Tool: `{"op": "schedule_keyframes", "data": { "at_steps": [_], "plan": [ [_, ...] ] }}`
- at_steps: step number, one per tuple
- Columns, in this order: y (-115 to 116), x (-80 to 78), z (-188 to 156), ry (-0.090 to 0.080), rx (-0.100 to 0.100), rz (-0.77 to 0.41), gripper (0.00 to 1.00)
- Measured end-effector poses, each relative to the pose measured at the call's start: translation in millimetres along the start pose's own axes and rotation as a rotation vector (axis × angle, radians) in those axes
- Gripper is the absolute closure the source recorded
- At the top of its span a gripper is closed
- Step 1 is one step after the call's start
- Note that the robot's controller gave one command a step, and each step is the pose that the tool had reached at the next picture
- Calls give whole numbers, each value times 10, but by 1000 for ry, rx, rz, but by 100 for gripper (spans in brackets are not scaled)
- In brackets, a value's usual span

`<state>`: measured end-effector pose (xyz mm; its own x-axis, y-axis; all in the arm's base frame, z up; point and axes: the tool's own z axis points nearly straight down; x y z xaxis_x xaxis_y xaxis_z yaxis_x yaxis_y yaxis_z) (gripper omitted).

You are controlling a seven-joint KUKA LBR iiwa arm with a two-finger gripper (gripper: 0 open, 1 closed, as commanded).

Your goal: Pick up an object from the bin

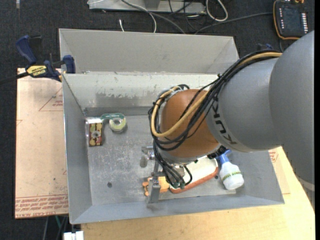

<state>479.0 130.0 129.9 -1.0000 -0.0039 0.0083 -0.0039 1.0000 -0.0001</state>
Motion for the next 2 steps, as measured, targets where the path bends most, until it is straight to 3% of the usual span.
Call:
{"op": "schedule_keyframes", "data": {
  "at_steps": [1, 2],
  "plan": [
    [-9, -18, -44, -7, -1, 5, 0],
    [-393, -75, 572, -28, -3, -285, 0]
  ]
}}
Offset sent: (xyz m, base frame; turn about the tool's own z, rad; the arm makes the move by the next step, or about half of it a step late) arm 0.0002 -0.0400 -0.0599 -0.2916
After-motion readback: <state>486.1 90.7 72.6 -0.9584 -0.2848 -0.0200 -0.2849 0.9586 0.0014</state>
